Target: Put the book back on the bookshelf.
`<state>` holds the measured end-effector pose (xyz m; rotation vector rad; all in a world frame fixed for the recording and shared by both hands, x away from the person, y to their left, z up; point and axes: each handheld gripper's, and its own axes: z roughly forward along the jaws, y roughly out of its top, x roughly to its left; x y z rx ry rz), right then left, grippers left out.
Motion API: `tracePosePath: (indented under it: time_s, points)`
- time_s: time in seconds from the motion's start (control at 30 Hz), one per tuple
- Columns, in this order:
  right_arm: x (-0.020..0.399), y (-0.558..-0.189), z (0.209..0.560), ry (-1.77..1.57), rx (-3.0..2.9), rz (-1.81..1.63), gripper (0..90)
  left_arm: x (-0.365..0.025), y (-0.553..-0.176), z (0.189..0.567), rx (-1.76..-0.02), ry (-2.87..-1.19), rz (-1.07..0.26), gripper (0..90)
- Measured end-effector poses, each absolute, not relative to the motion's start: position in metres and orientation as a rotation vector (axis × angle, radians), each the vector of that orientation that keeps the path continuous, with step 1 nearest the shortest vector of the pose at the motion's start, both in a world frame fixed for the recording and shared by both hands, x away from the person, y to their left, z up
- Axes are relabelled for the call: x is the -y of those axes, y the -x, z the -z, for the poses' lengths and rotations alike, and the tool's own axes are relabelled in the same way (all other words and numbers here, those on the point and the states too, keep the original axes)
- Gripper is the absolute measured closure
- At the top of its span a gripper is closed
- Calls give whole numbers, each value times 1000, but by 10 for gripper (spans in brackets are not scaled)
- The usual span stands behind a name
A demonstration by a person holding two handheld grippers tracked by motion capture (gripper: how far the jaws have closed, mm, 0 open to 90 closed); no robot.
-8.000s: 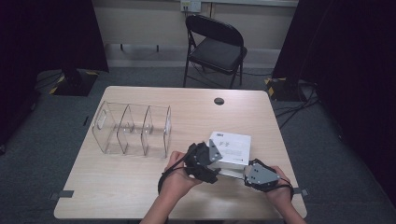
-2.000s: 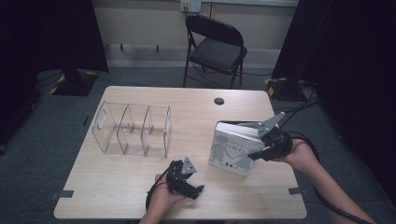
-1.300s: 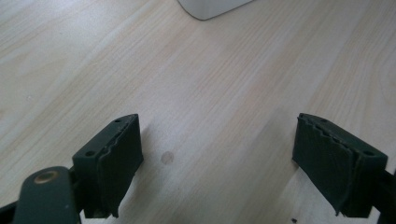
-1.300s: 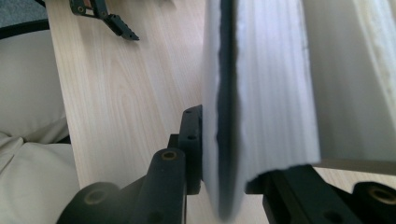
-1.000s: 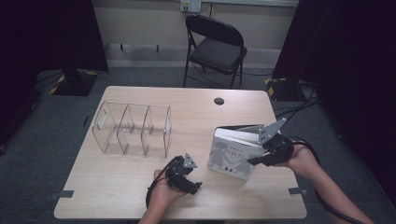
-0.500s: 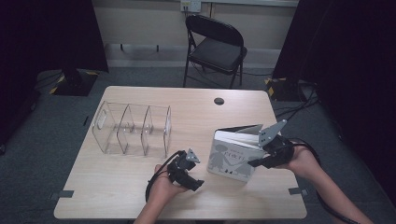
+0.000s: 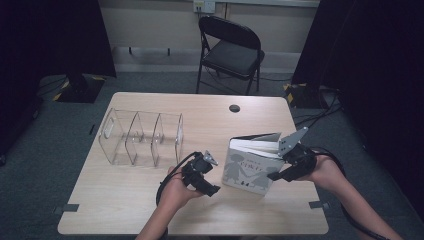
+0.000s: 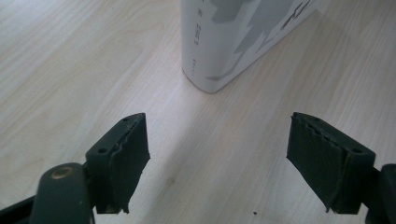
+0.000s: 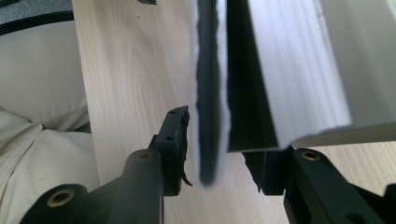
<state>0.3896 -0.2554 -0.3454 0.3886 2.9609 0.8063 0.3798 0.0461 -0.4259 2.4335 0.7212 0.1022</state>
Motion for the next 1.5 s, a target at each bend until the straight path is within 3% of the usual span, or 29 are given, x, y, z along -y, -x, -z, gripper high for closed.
tracePosePath:
  time_s: [0.53,1.5]
  points:
    - [255,-390,348,-405,-2964,-813,500,-40,-389,391,-662,-2417,-91,198]
    - [256,-388,349,-402,-2950,-815,466,-9,-402,331,-517,-2394,-120,203]
